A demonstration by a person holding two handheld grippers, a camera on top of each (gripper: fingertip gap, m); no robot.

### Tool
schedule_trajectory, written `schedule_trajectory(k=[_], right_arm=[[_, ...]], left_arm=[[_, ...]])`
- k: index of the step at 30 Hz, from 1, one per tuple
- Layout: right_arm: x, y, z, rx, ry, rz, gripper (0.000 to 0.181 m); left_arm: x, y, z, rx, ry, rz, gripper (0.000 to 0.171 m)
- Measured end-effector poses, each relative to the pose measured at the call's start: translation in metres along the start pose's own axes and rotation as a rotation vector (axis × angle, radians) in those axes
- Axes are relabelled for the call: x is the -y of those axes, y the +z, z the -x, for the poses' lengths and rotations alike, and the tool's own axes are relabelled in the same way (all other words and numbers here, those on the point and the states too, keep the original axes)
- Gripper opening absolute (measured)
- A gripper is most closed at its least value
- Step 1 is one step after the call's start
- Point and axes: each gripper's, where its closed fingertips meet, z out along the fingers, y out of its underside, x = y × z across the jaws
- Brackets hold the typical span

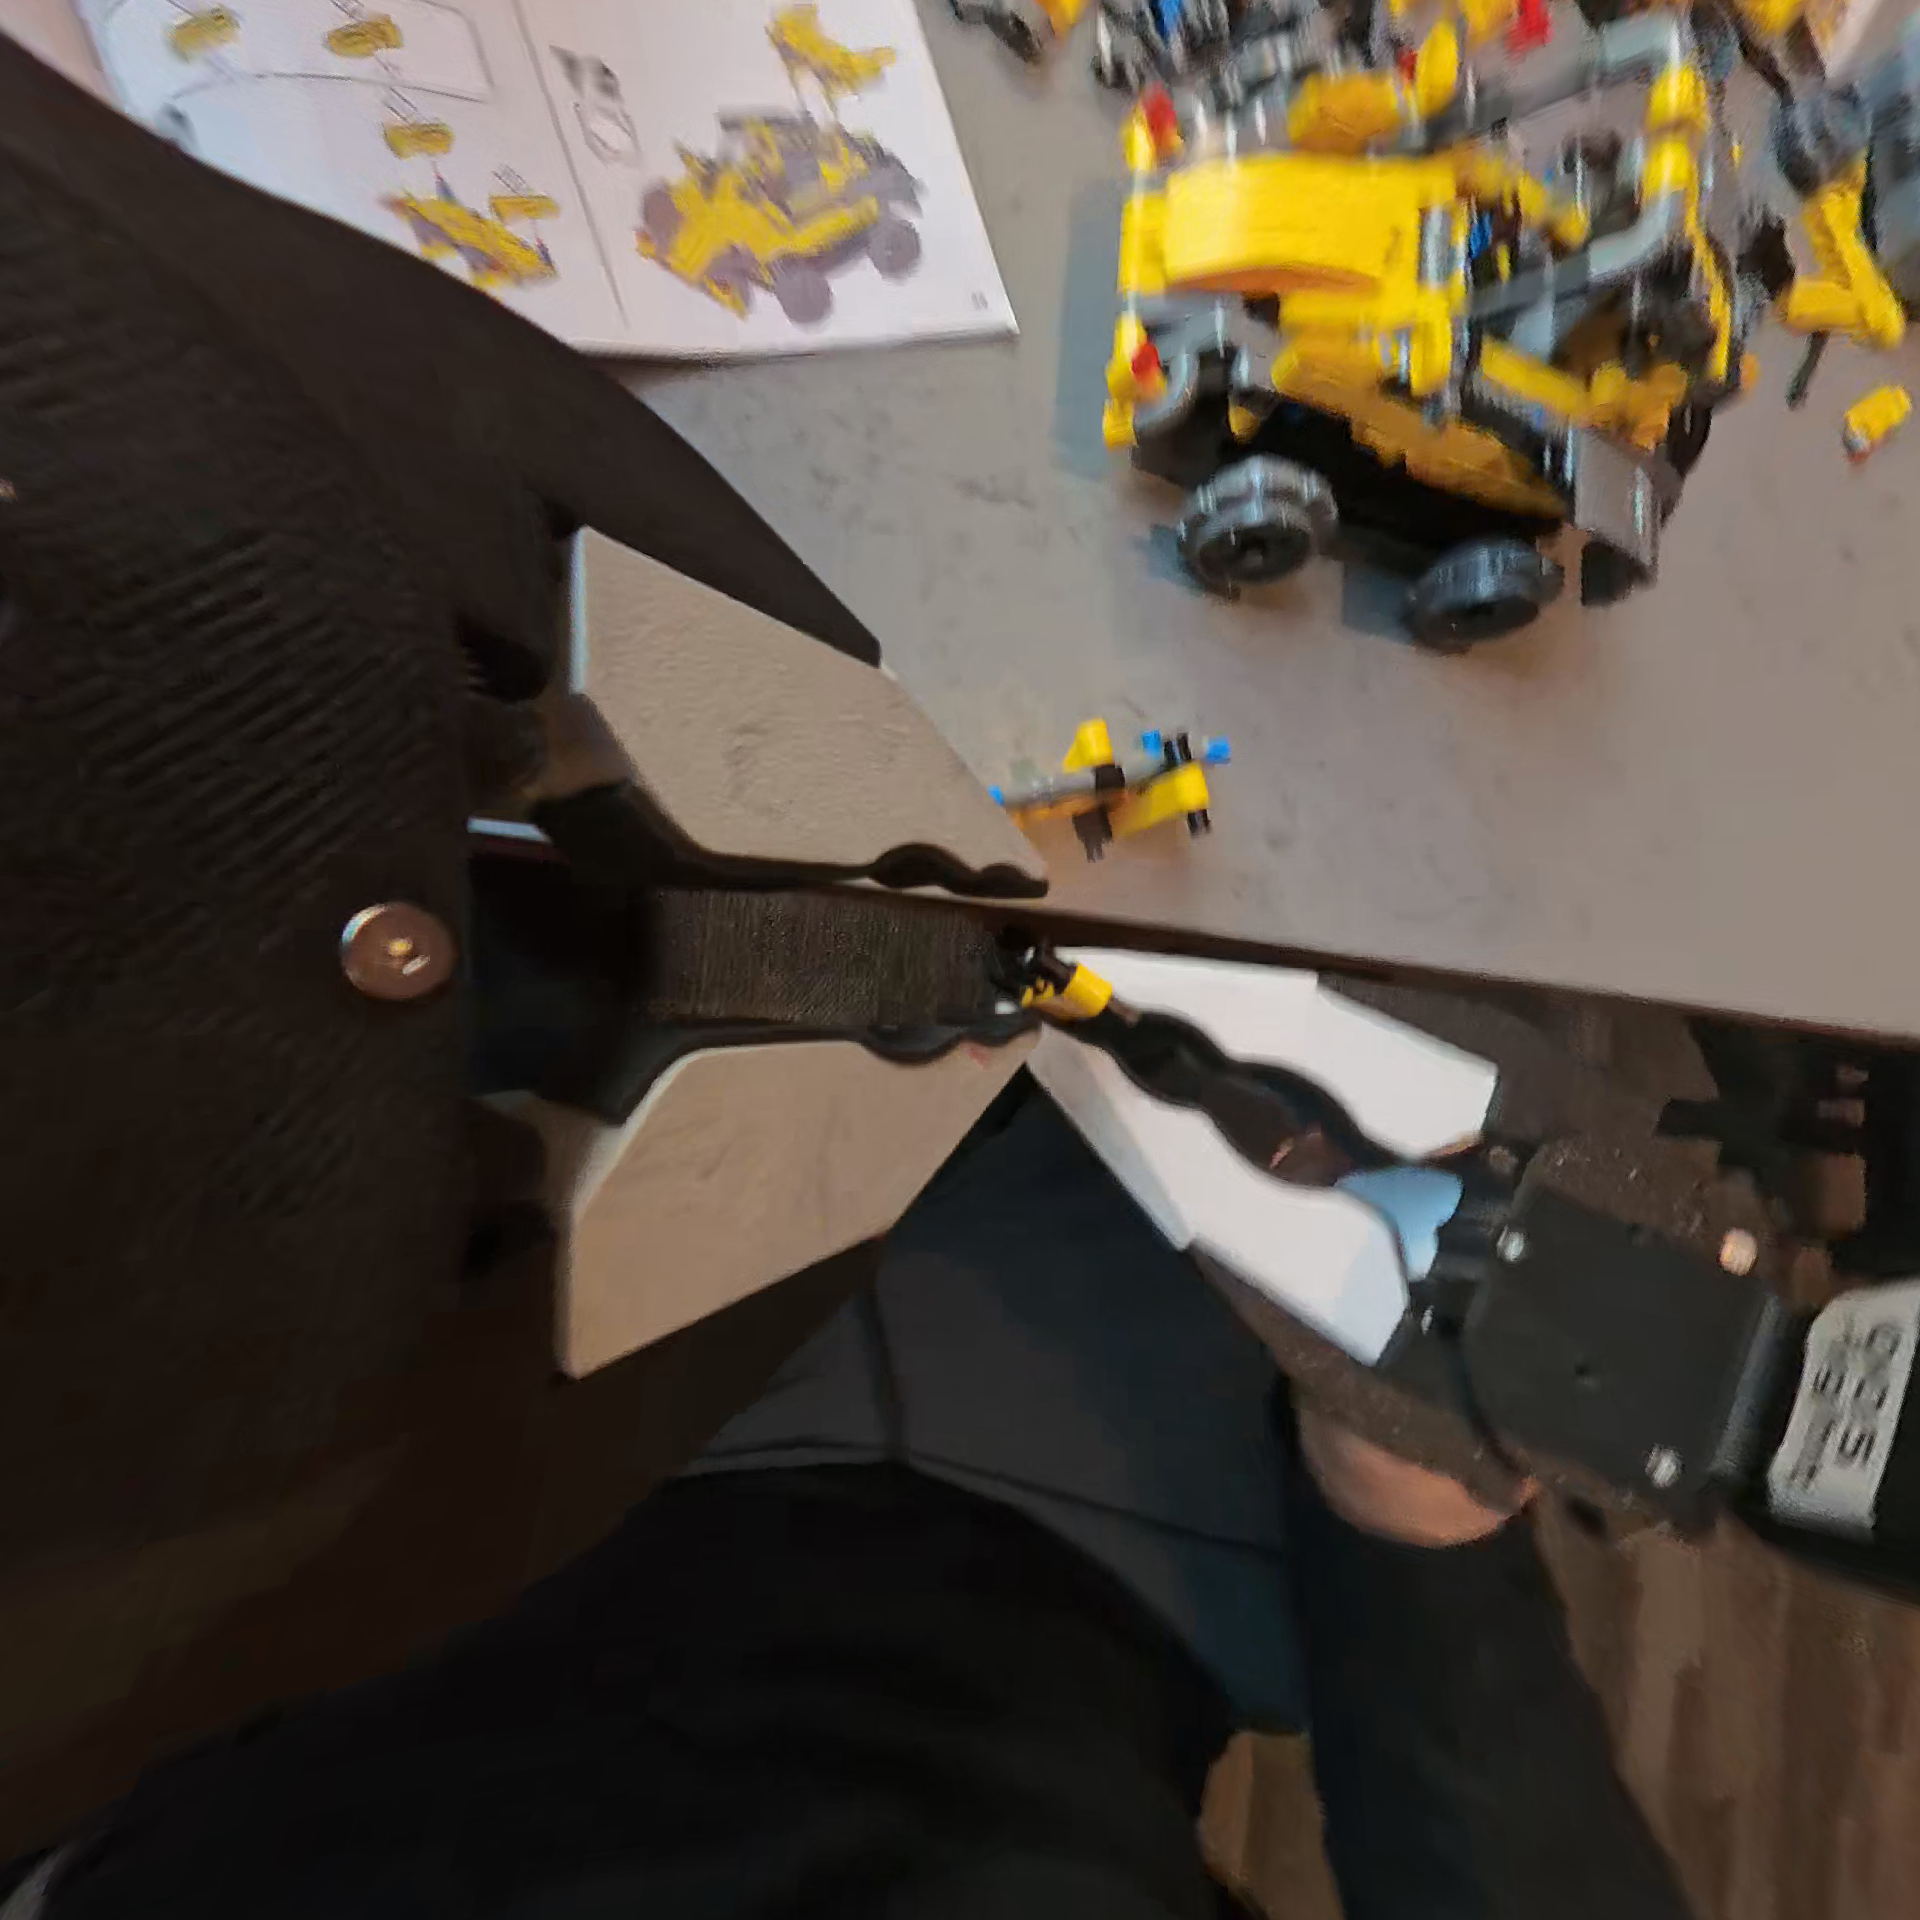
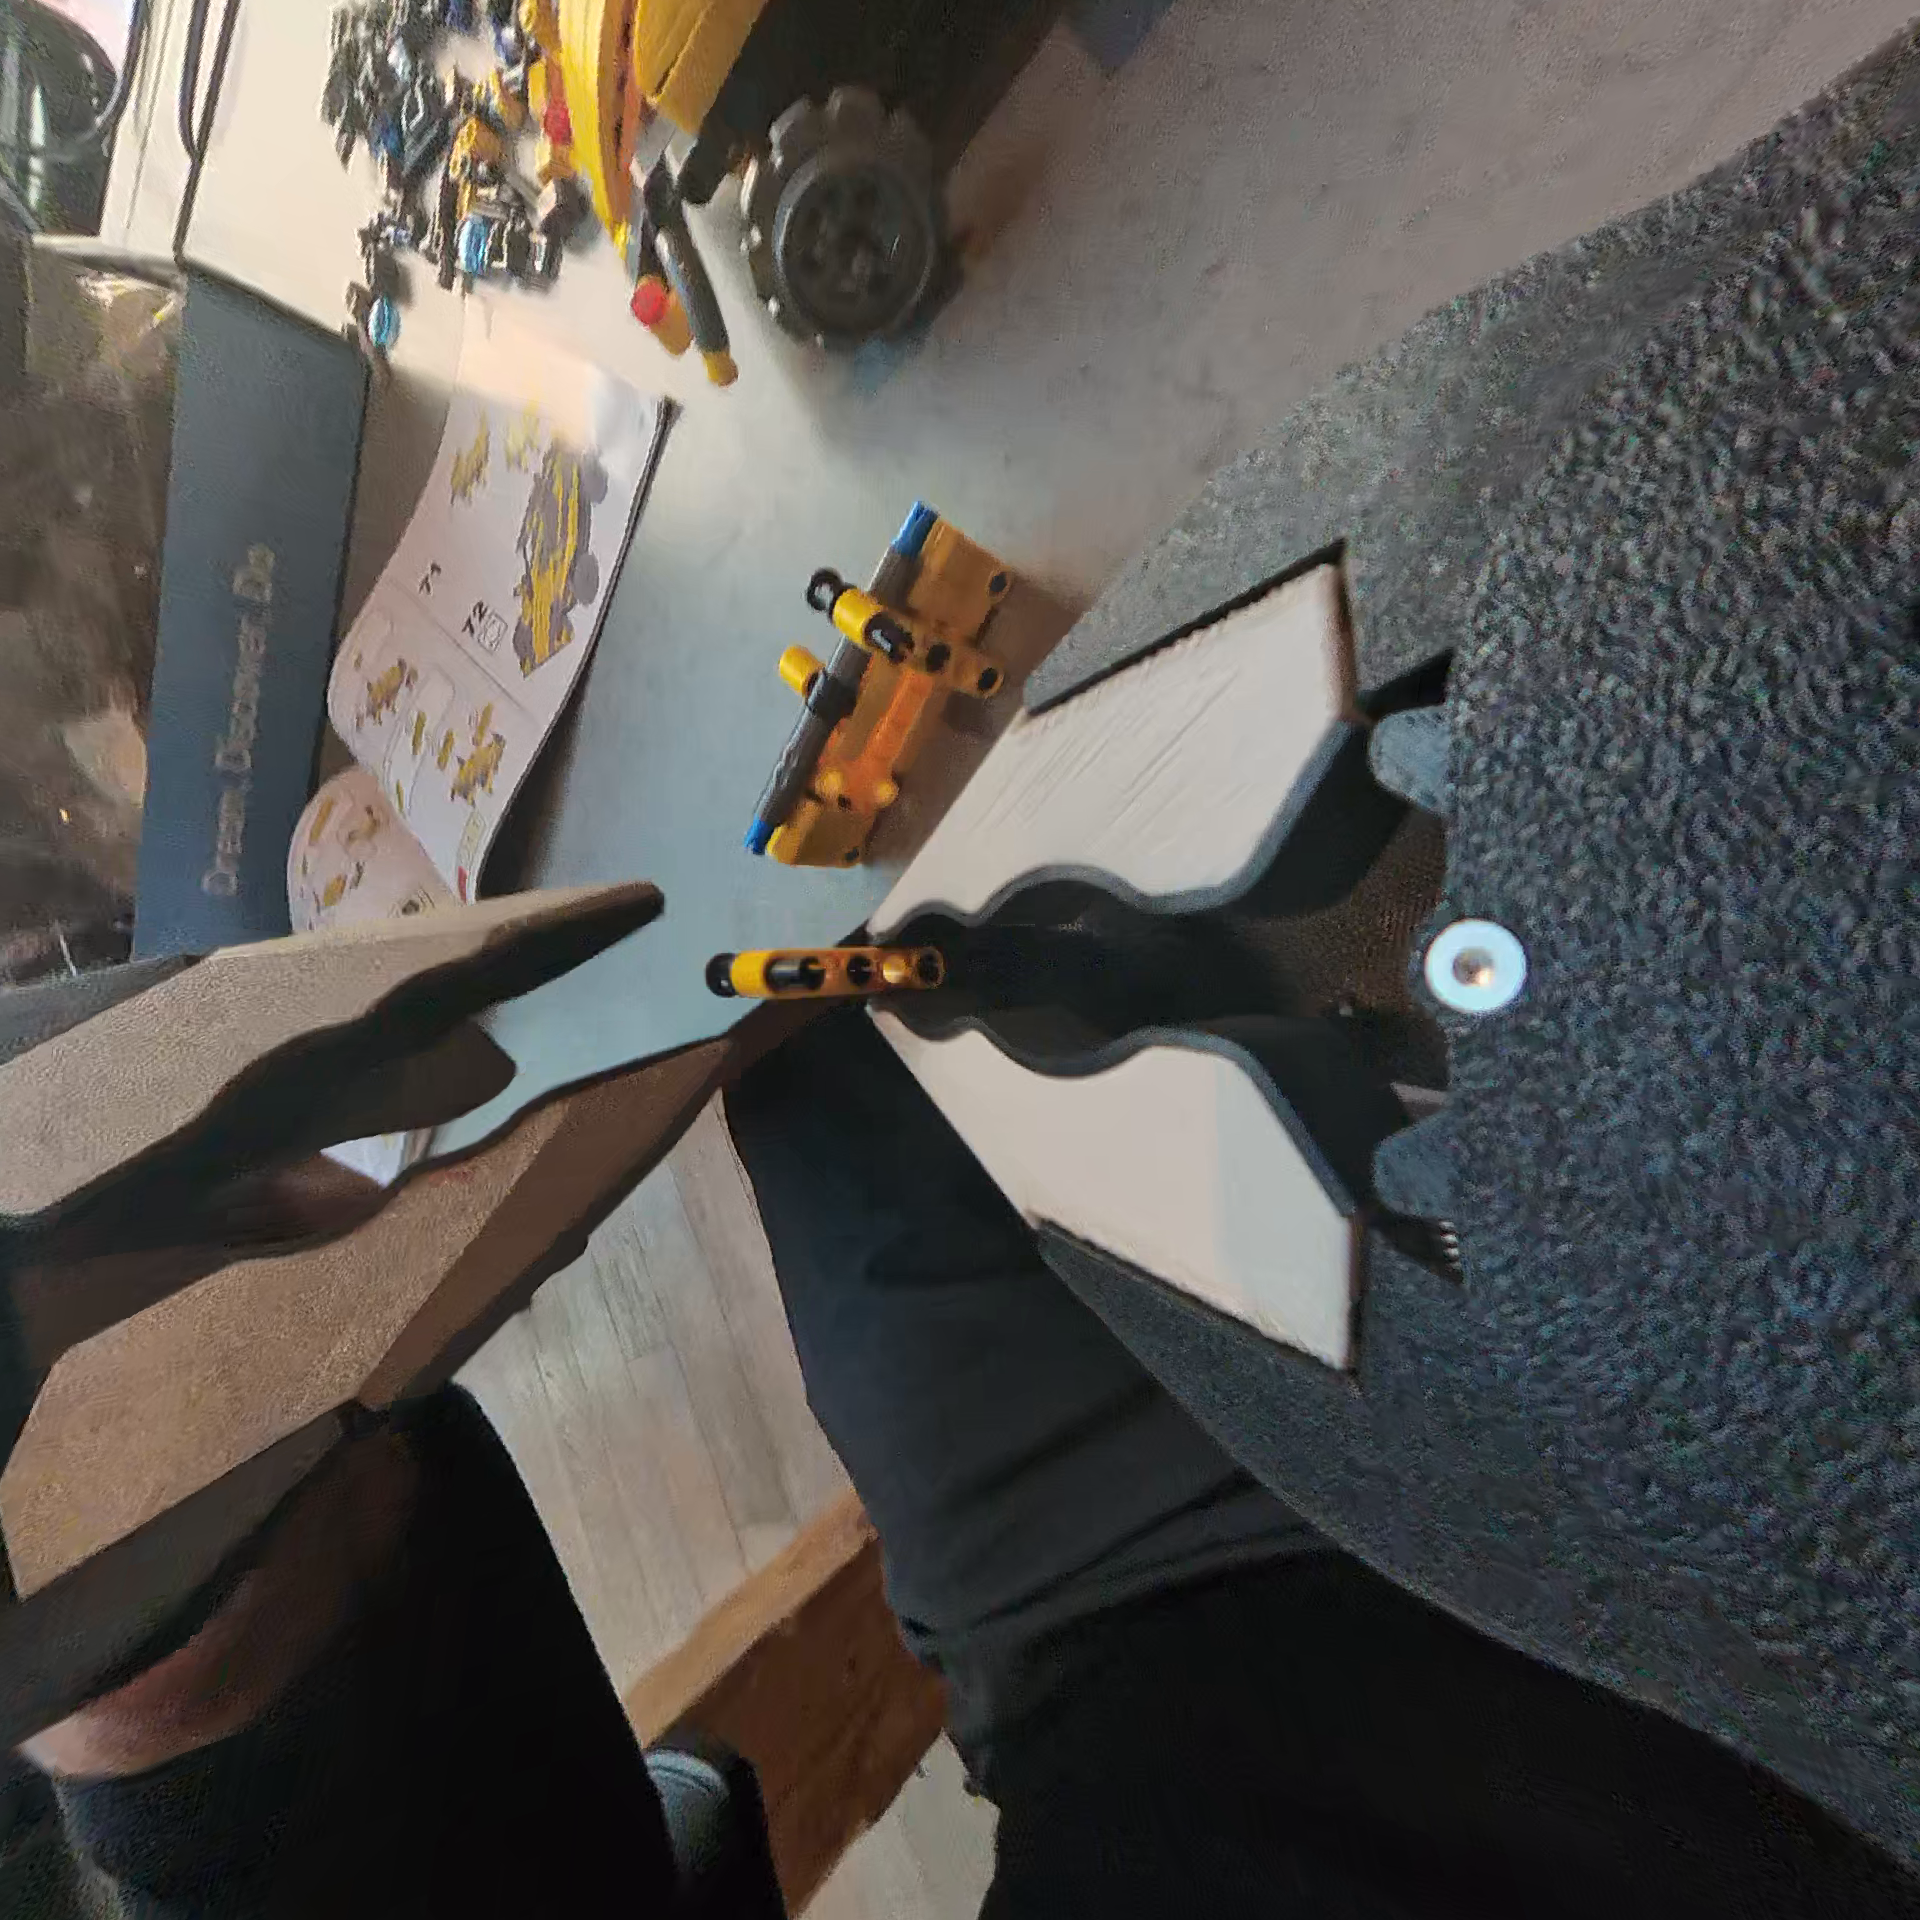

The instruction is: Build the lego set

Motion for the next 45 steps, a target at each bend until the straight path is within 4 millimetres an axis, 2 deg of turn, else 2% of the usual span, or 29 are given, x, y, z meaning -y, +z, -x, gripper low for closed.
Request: schedule_trajectory(k=[2, 6, 11, 14, 17, 20, 24, 27, 29, 32, 34, 36, 39, 45], right_arm=[[0.004, -0.003, 0.012, 0.066, -0.04, -0.011, 0.007], [0.003, -0.006, 0.022, 0.121, -0.088, 0.027, 0.007], [0.001, -0.008, 0.02, 0.128, -0.078, 0.037, 0.009], [0.006, -0.012, 0.021, 0.125, -0.097, 0.006, 0.009], [0.007, -0.012, 0.023, 0.136, -0.1, 0.006, 0.017], [0.005, -0.011, 0.023, 0.136, -0.1, 0.016, 0.008], [0.005, -0.011, 0.022, 0.126, -0.094, 0.011, 0.008], [0.009, -0.012, 0.018, 0.133, -0.015, -0.02, 0.007], [0.008, -0.011, 0.008, 0.096, 0.051, -0.028, 0.007], [0.003, -0.011, -0.015, -0.014, 0.158, -0.036, 0.007], [0.0, -0.009, -0.023, -0.046, 0.245, -0.052, 0.008], [-0.004, -0.007, -0.031, -0.106, 0.276, -0.053, 0.008], [-0.003, -0.003, -0.032, -0.134, 0.286, -0.06, 0.008], [-0.004, 0.004, -0.036, -0.18, 0.275, -0.05, 0.008]], left_arm=[[-0.002, 0.0, -0.016, -0.094, 0.029, 0.003, 0.011], [-0.003, 0.005, -0.028, -0.16, 0.033, -0.001, 0.005], [-0.004, 0.008, -0.03, -0.167, 0.043, 0.006, 0.004], [-0.004, 0.007, -0.03, -0.161, 0.056, 0.008, 0.003], [-0.008, 0.009, -0.03, -0.153, 0.069, 0.036, 0.003], [-0.011, 0.011, -0.031, -0.153, 0.078, 0.05, 0.003], [-0.009, 0.012, -0.03, -0.146, 0.071, 0.043, 0.003], [-0.004, 0.01, -0.023, -0.117, 0.038, 0.016, 0.006], [-0.001, 0.007, -0.013, -0.075, 0.002, -0.003, 0.008], [-0.006, 0.002, 0.018, 0.06, -0.097, 0.007, 0.016], [-0.015, 0.004, 0.032, 0.112, -0.145, 0.024, 0.02], [-0.021, 0.013, 0.033, 0.089, -0.173, 0.032, 0.02], [-0.033, 0.026, 0.032, 0.052, -0.188, 0.079, 0.02], [-0.032, 0.035, 0.033, 0.024, -0.143, 0.105, 0.006]])
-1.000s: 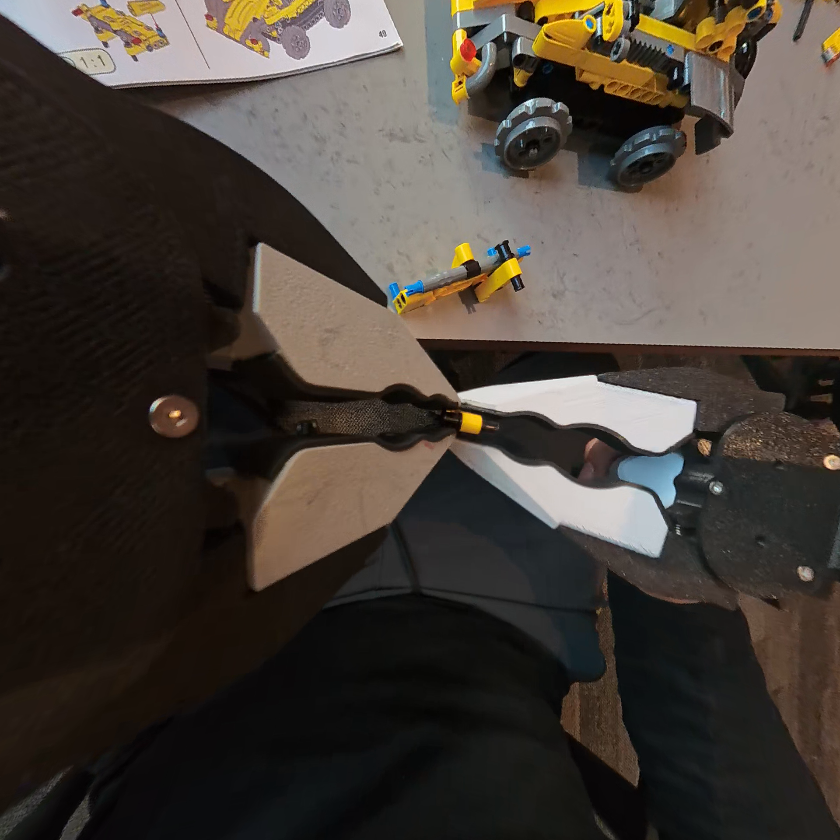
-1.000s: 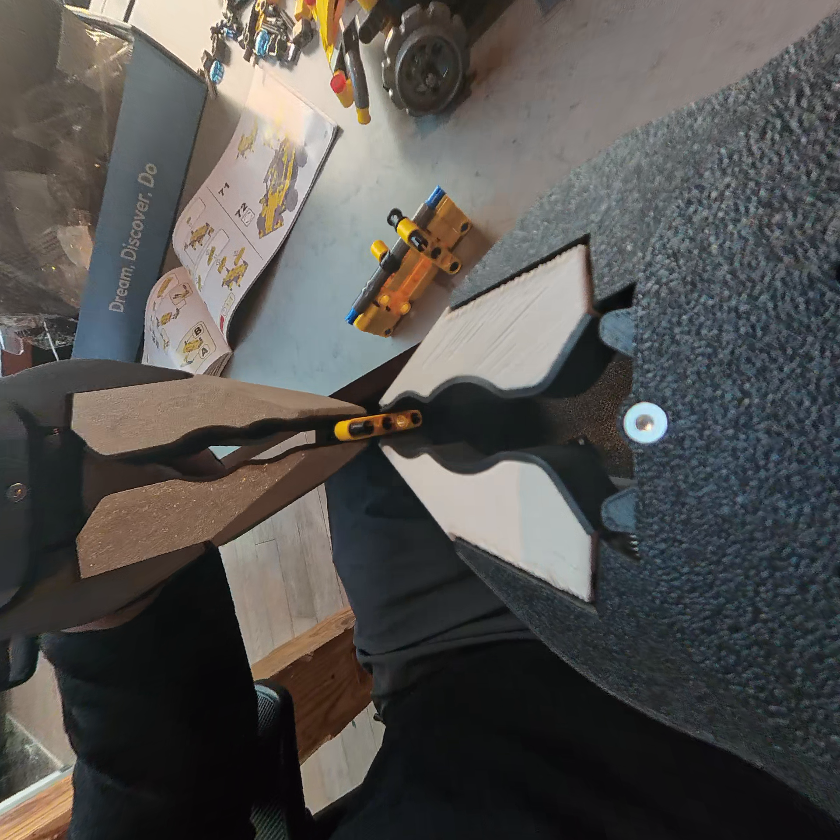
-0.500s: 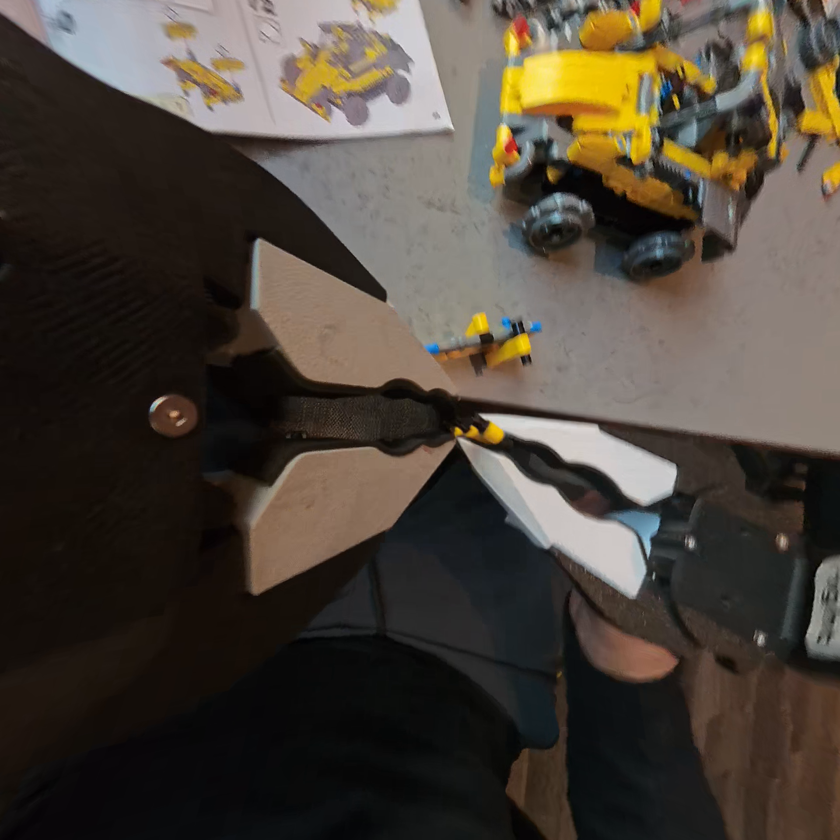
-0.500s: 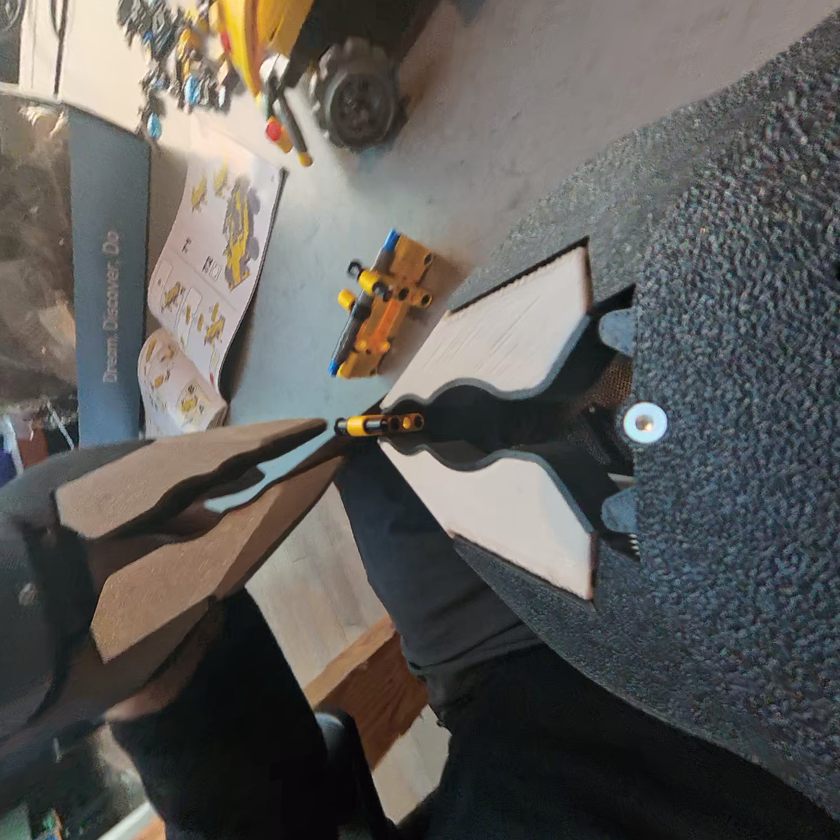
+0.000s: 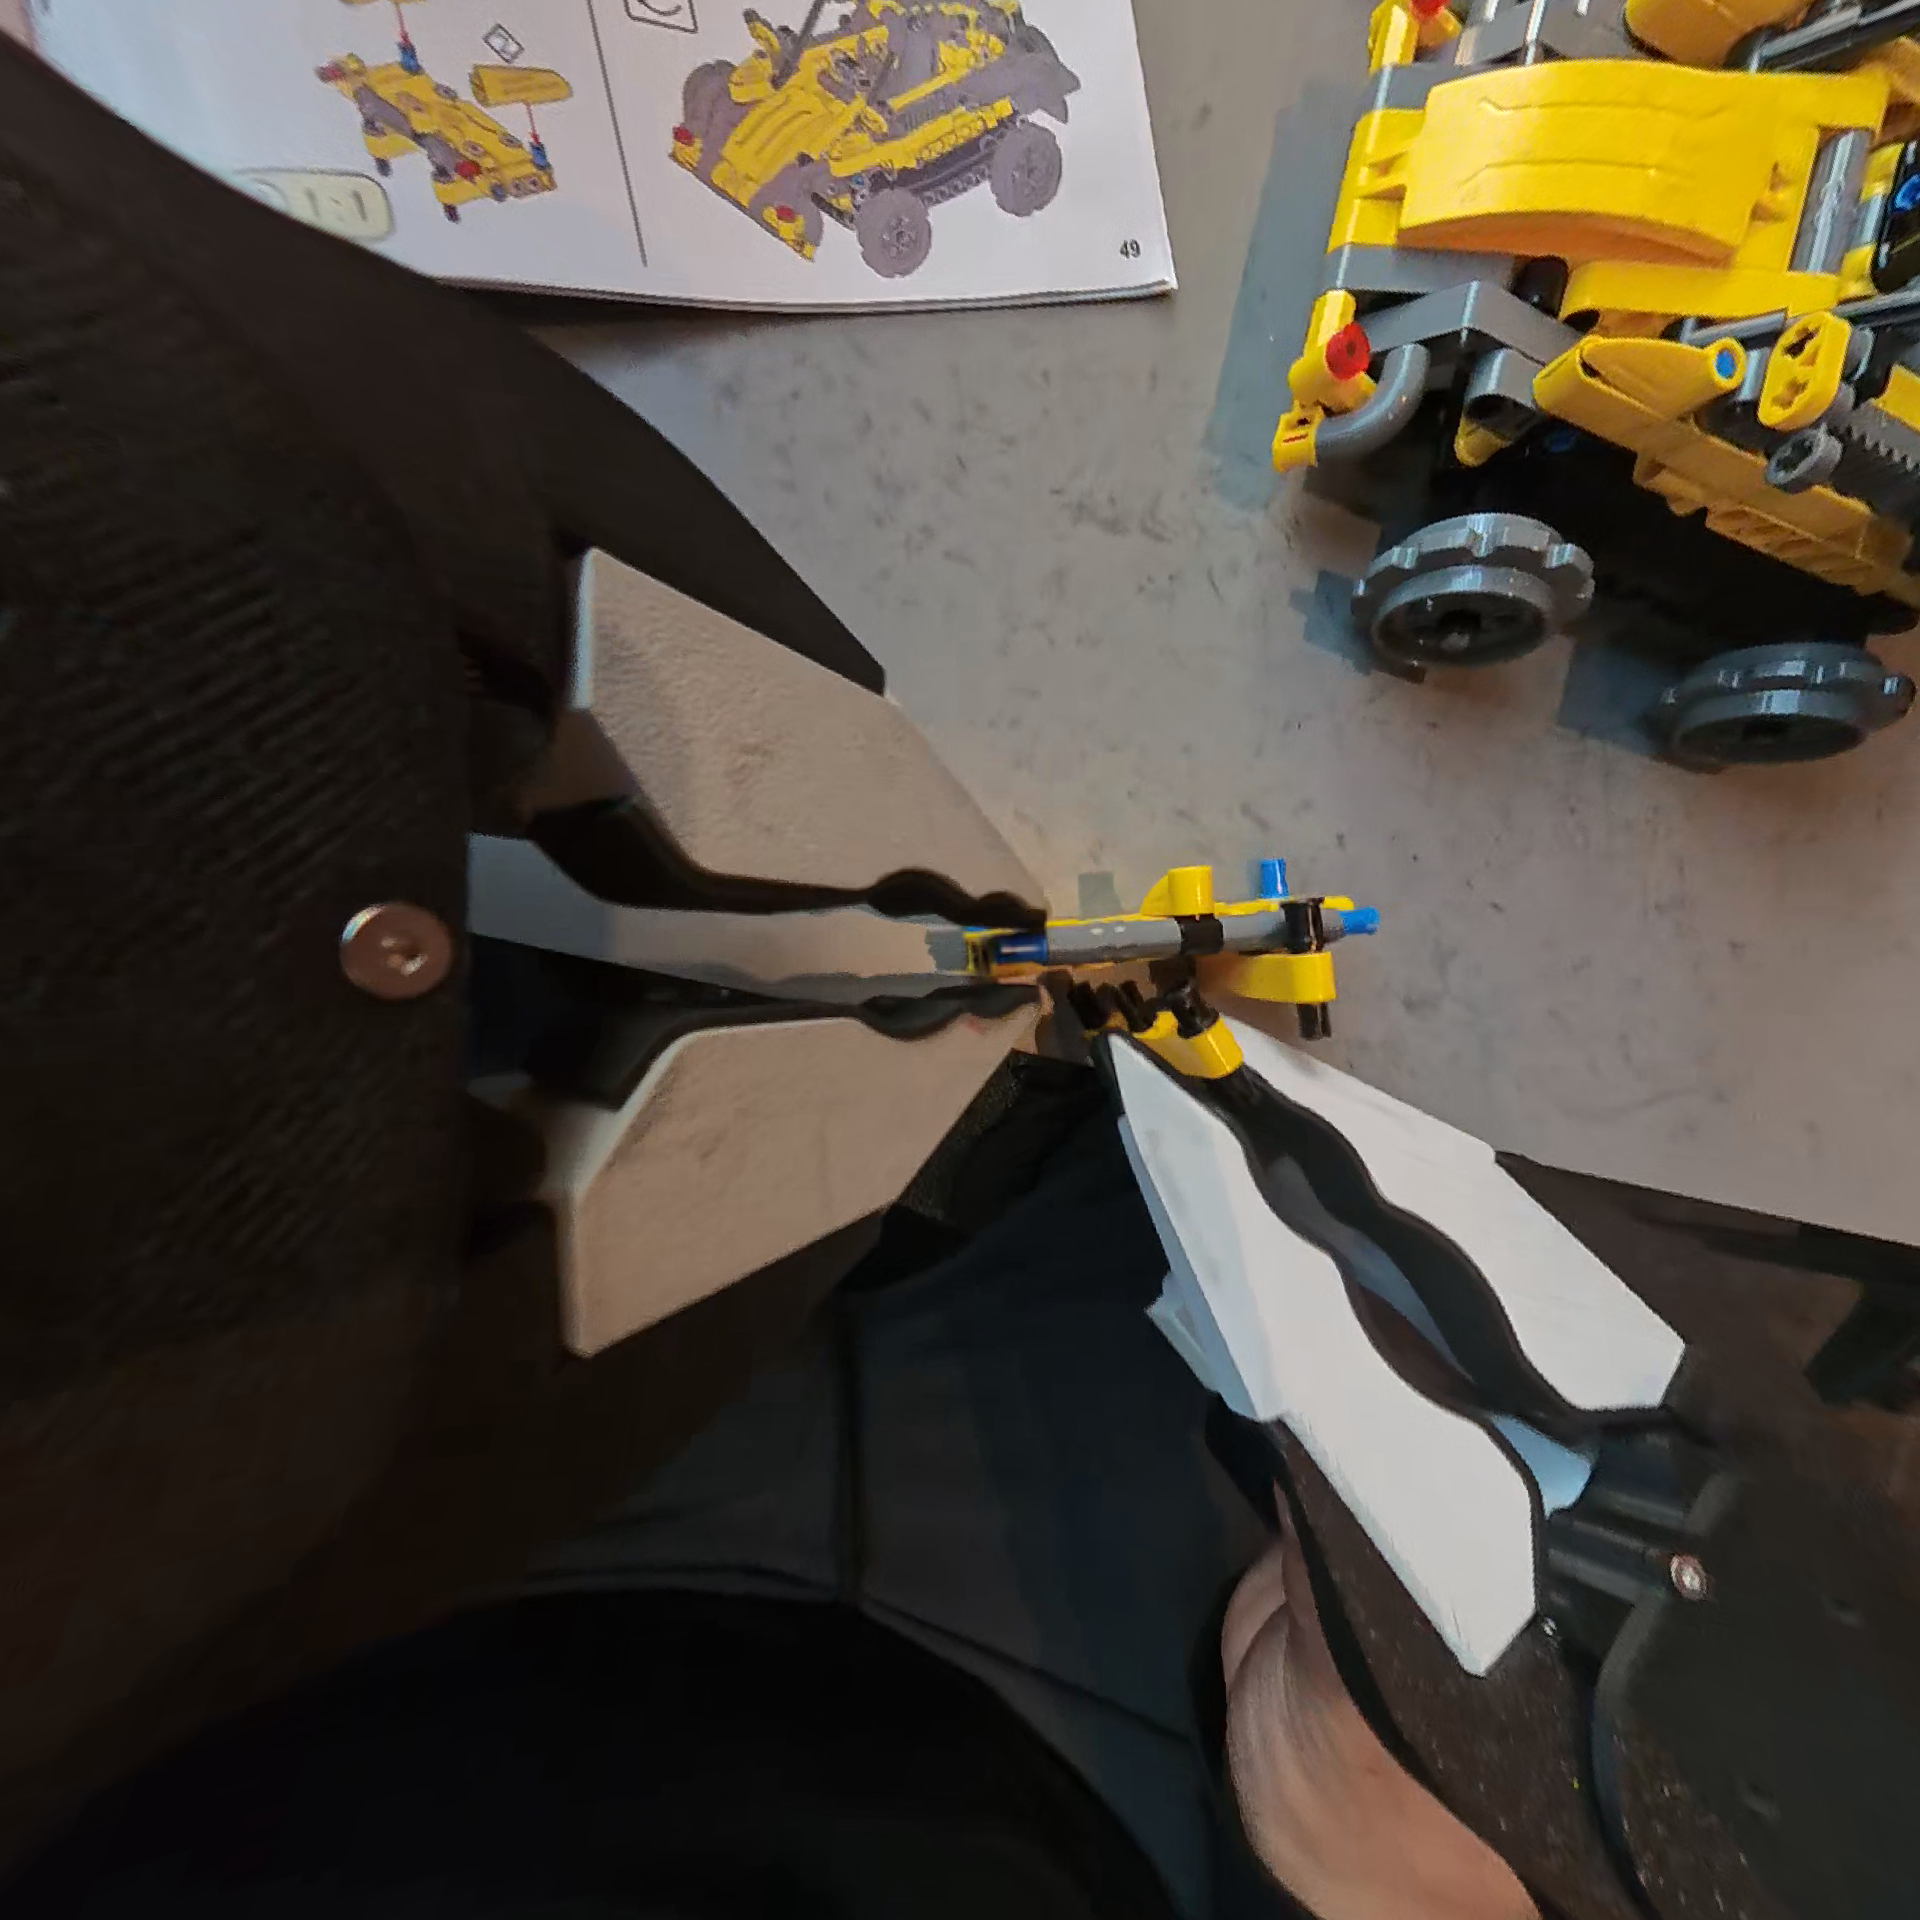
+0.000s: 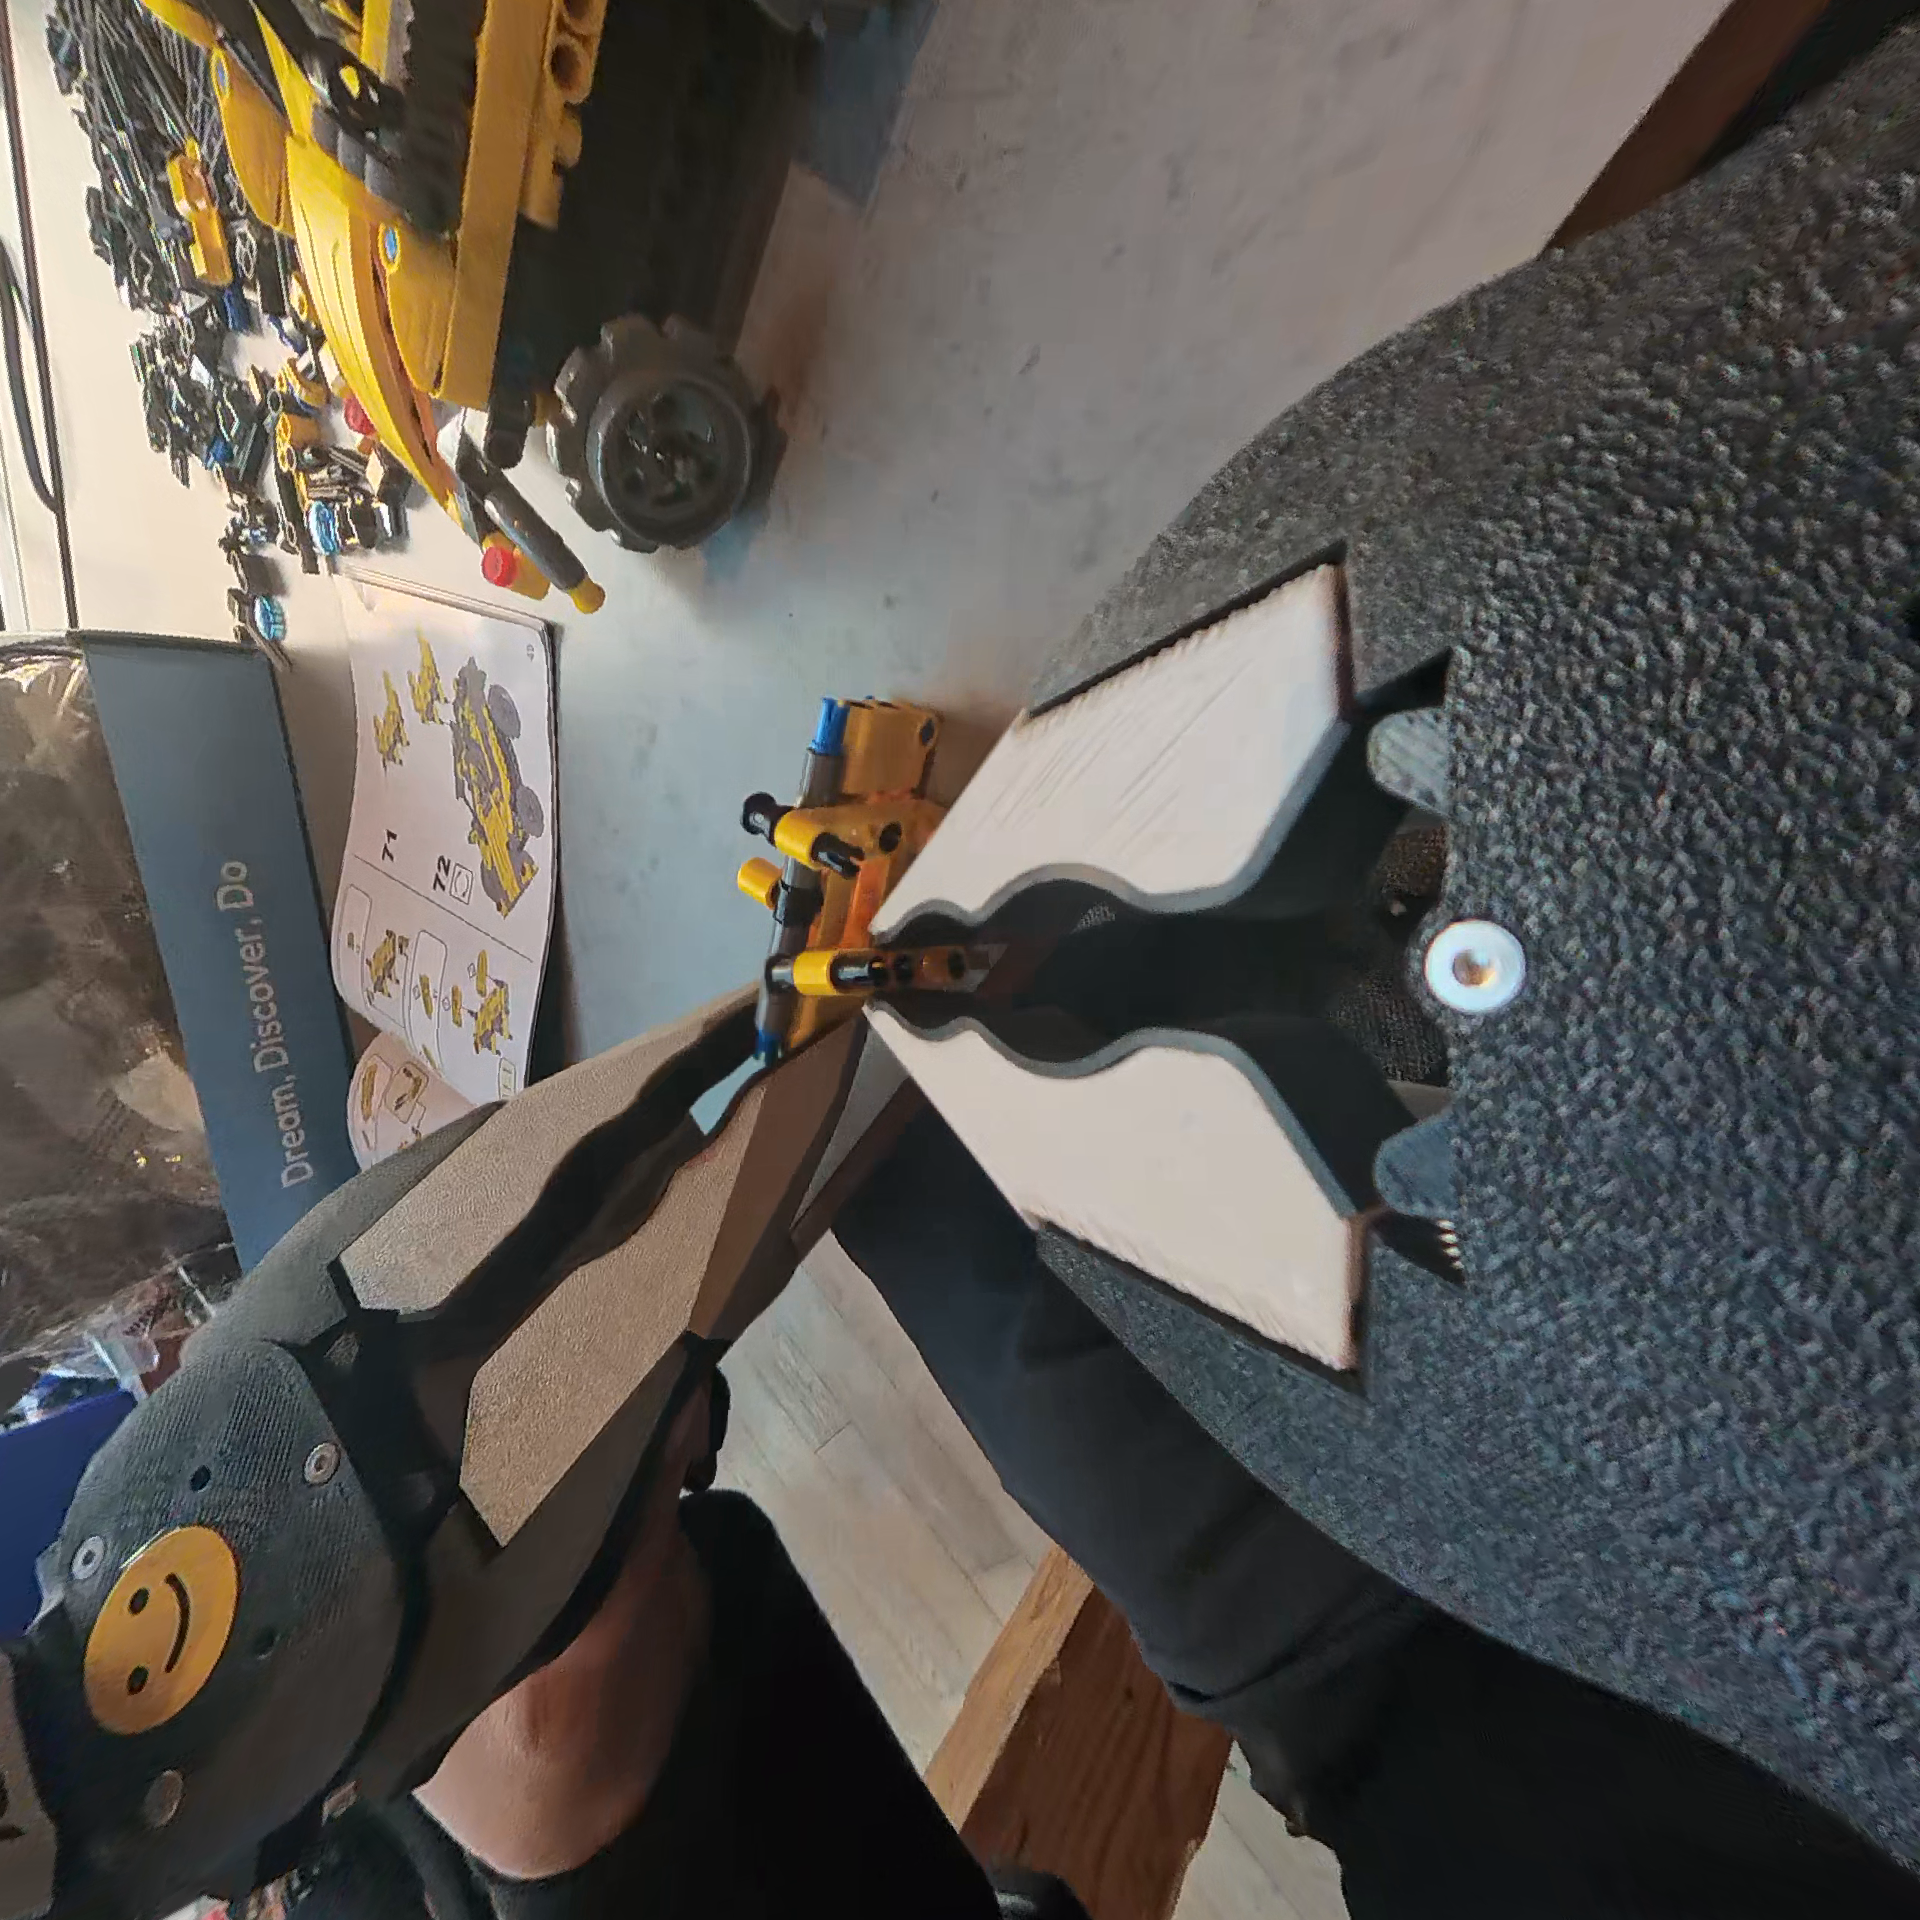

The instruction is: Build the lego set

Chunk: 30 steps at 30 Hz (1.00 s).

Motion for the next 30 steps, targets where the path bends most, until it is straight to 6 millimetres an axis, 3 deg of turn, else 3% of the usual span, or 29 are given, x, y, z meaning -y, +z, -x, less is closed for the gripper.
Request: schedule_trajectory(k=[10, 25, 30], right_arm=[[-0.0001, 0.0031, -0.0018, -0.032, -0.023, 0.004, 0.008], [0.001, 0.0004, -0.0077, -0.208, -0.124, 0.022, 0.007], [0.0043, 0.0007, -0.0075, -0.186, 0.007, -0.072, 0.007]], left_arm=[[0.0014, 0.0083, -0.0009, -0.012, -0.005, -0.021, 0.004], [0.0035, 0.0116, -0.0005, 0.141, 0.021, 0.029, 0.005], [0.0054, 0.0104, 0.0, 0.108, -0.041, 0.024, 0.005]])
